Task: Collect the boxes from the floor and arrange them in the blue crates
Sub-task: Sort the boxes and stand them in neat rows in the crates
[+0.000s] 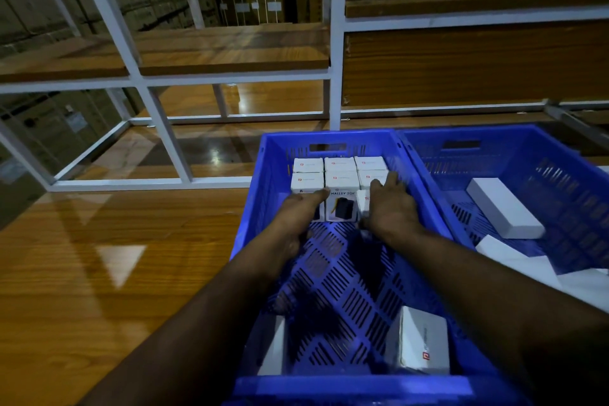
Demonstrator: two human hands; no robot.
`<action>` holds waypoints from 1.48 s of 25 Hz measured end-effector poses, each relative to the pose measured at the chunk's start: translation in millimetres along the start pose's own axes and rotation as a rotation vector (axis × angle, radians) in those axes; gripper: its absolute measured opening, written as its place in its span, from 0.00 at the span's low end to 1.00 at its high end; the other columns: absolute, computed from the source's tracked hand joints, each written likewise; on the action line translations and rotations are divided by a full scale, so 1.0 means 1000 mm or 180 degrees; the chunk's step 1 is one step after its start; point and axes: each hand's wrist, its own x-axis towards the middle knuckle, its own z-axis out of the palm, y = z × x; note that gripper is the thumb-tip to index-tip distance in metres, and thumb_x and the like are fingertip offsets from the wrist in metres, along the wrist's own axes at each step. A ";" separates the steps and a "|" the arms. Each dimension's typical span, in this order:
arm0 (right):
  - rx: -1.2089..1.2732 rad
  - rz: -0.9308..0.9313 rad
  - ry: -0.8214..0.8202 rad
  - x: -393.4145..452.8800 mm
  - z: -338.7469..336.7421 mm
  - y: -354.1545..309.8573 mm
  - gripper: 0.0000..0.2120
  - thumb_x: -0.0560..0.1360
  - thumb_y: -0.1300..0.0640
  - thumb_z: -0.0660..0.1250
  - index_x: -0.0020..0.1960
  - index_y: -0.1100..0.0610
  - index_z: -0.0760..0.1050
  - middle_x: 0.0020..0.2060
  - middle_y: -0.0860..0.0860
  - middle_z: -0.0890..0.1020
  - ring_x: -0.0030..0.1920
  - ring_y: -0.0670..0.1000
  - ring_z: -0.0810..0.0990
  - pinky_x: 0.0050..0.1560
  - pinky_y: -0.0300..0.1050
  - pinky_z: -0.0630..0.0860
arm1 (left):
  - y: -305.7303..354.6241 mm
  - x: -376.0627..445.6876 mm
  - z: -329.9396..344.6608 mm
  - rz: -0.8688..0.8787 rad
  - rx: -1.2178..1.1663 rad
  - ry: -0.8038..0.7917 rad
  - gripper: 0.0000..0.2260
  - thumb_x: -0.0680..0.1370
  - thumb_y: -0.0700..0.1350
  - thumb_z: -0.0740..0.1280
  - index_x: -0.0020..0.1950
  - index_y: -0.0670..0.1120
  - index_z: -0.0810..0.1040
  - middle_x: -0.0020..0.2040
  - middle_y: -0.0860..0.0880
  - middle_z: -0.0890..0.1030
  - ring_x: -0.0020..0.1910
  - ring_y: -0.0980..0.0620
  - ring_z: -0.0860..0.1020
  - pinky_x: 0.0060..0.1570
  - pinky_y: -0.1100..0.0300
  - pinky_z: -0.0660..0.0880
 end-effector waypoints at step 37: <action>-0.0781 -0.1546 -0.3205 -0.123 -0.043 0.016 0.35 0.78 0.33 0.58 0.70 0.60 0.70 0.63 0.58 0.77 0.60 0.60 0.77 0.57 0.51 0.72 | 0.004 -0.040 0.015 0.0700 0.0779 -0.0487 0.11 0.81 0.51 0.67 0.40 0.49 0.73 0.56 0.48 0.80 0.64 0.46 0.76 0.61 0.50 0.73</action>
